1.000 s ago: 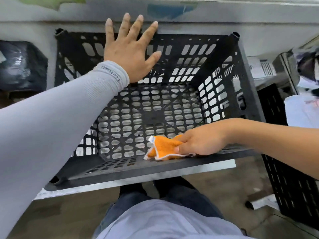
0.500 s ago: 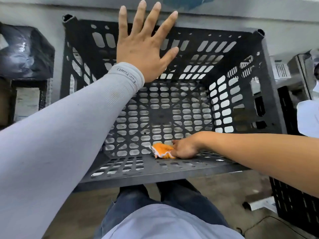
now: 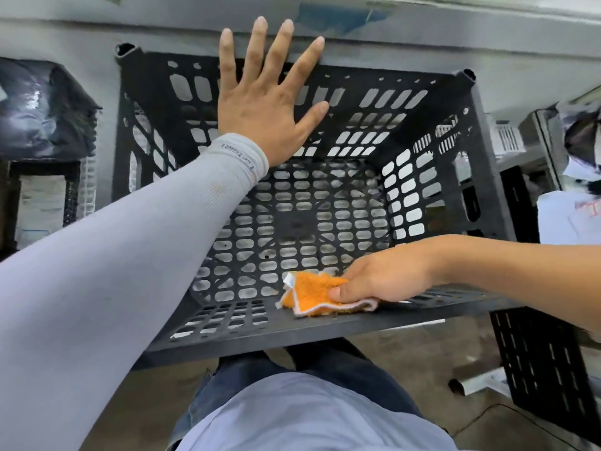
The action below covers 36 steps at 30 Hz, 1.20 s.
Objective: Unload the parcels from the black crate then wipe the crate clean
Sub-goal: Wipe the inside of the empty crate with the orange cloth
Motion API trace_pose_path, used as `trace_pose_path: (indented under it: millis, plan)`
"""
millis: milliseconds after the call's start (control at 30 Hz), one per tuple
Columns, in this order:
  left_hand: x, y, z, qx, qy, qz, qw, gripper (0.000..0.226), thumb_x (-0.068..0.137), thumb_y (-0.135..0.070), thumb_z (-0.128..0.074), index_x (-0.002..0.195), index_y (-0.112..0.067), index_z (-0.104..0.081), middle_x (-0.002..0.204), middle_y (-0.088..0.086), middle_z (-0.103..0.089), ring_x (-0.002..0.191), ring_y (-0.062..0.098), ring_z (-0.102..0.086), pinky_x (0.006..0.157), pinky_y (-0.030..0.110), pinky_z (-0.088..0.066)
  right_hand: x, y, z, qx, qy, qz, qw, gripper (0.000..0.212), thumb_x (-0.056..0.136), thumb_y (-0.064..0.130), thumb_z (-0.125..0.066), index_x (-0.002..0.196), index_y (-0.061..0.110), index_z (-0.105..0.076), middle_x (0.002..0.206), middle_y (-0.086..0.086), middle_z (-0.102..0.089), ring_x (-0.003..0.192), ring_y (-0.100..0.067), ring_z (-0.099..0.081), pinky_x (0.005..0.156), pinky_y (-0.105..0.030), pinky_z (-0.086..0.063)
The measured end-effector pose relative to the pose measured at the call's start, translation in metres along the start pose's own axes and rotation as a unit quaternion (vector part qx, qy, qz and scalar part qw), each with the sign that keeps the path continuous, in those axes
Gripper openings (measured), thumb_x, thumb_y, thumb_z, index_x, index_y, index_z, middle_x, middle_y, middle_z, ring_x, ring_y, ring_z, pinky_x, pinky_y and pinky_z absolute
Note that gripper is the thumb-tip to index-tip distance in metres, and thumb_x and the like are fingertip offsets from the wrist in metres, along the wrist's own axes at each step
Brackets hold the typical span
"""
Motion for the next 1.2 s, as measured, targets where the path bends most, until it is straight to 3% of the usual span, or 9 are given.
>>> trace_pose_path:
  millis: [100,200,400,633,733,900,1033,1133,1200]
  plan:
    - [0.0,-0.005,0.001,0.004,0.002,0.008,1.0,0.077,0.096,-0.079,-0.011,0.163,-0.042,0.002,0.174,0.003,0.003,0.159,0.033,0.007,0.123,0.064,0.006,-0.026,-0.006,0.001,-0.053,0.018,-0.041,0.998,0.045,0.108,0.055,-0.034,0.101,0.019,-0.06,0.103,0.006,-0.059,0.098,-0.009,-0.057,0.088,-0.026,-0.042]
    - [0.001,-0.011,0.002,0.0,0.005,0.02,1.0,0.08,0.096,-0.079,-0.008,0.164,-0.039,0.003,0.174,0.004,0.007,0.159,0.034,0.01,0.123,0.065,0.008,-0.033,-0.015,-0.002,-0.115,0.032,-0.053,0.991,0.037,0.112,0.046,-0.029,0.098,0.024,-0.055,0.102,0.006,-0.056,0.093,-0.018,-0.051,0.082,-0.031,-0.035]
    - [0.014,-0.035,-0.002,-0.002,0.014,-0.012,1.0,0.081,0.097,-0.078,-0.008,0.165,-0.036,0.003,0.174,0.003,0.006,0.159,0.033,0.009,0.122,0.067,0.008,0.007,-0.045,-0.013,-0.195,0.067,-0.155,0.966,0.041,0.111,0.014,-0.026,0.134,-0.002,-0.055,0.131,-0.023,-0.057,0.114,-0.037,-0.057,0.088,-0.038,-0.044]
    - [0.015,-0.035,-0.009,-0.012,-0.011,0.0,1.0,0.077,0.097,-0.076,-0.017,0.164,-0.039,-0.004,0.173,0.004,-0.009,0.159,0.035,-0.004,0.123,0.068,0.002,0.051,-0.063,-0.014,-0.019,0.072,-0.186,0.98,0.06,0.108,0.052,-0.029,0.152,0.012,-0.044,0.153,-0.011,-0.046,0.136,-0.03,-0.045,0.108,-0.039,-0.033]
    - [0.015,-0.036,-0.011,-0.009,-0.021,0.002,1.0,0.078,0.097,-0.077,-0.018,0.164,-0.039,-0.005,0.173,0.004,-0.01,0.159,0.035,-0.006,0.123,0.068,0.001,0.067,-0.065,-0.017,0.006,0.073,-0.194,0.978,0.062,0.107,0.054,-0.032,0.151,0.013,-0.045,0.147,-0.009,-0.049,0.127,-0.028,-0.051,0.109,-0.039,-0.039]
    - [0.017,-0.035,-0.013,-0.004,-0.02,0.003,1.0,0.081,0.095,-0.079,-0.015,0.164,-0.039,-0.002,0.173,0.003,-0.007,0.159,0.035,-0.005,0.123,0.067,0.001,0.097,-0.067,-0.021,0.011,0.064,-0.202,0.977,0.047,0.107,0.045,-0.032,0.127,0.009,-0.055,0.116,-0.011,-0.058,0.094,-0.03,-0.061,0.079,-0.037,-0.051]
    - [0.016,-0.036,-0.013,-0.003,-0.018,-0.002,1.0,0.083,0.094,-0.081,-0.015,0.164,-0.04,-0.001,0.174,0.002,-0.005,0.159,0.035,-0.003,0.123,0.067,0.002,0.11,-0.059,-0.01,0.008,0.026,-0.171,0.985,0.056,0.111,0.045,-0.029,0.137,0.005,-0.056,0.128,-0.017,-0.063,0.109,-0.034,-0.064,0.093,-0.042,-0.052]
    - [0.016,-0.036,-0.012,0.0,-0.015,-0.003,1.0,0.084,0.093,-0.081,-0.015,0.164,-0.04,0.0,0.174,0.003,-0.004,0.159,0.035,-0.003,0.123,0.068,0.002,0.109,-0.053,0.018,0.041,-0.015,-0.139,0.989,0.061,0.111,0.051,-0.027,0.131,0.004,-0.06,0.121,-0.022,-0.069,0.095,-0.035,-0.07,0.081,-0.042,-0.055]
    - [0.016,-0.036,-0.012,-0.001,-0.012,-0.005,1.0,0.084,0.093,-0.082,-0.015,0.164,-0.04,0.001,0.174,0.003,-0.003,0.159,0.036,-0.001,0.123,0.068,0.002,0.106,-0.05,0.043,-0.013,-0.083,-0.107,0.991,0.059,0.111,0.05,-0.024,0.14,0.009,-0.055,0.128,-0.018,-0.067,0.112,-0.032,-0.067,0.093,-0.04,-0.051]
Point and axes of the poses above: each hand's wrist, its own x-axis towards the middle knuckle, its own z-axis out of the back of the hand, y = z × x, the point moved 2 cm from there along x, towards the middle knuckle
